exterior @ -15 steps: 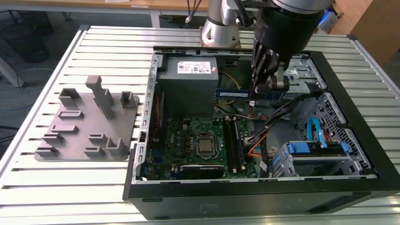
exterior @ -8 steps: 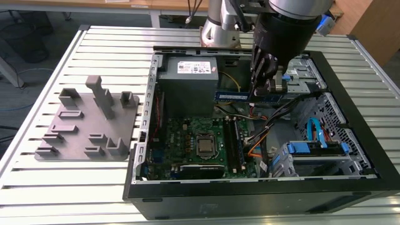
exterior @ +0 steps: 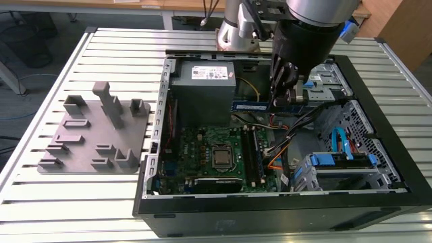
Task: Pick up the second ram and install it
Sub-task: 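Pick up the second ram and move it above second insertion slot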
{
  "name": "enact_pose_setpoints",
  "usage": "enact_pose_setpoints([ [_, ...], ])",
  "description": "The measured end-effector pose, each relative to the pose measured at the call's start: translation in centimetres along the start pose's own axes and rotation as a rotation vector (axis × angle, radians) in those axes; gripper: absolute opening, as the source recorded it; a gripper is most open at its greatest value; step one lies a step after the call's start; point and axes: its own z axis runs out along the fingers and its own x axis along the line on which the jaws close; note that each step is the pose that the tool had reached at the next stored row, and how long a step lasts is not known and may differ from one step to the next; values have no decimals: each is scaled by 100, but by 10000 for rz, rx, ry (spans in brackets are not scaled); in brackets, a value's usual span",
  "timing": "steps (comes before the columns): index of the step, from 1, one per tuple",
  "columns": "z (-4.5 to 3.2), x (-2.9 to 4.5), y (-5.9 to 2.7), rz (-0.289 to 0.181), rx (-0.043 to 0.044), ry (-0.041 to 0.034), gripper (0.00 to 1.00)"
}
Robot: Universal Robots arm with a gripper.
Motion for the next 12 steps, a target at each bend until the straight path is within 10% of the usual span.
enact_pose_setpoints([
  [12, 86, 9, -3, 0, 0, 0, 14],
])
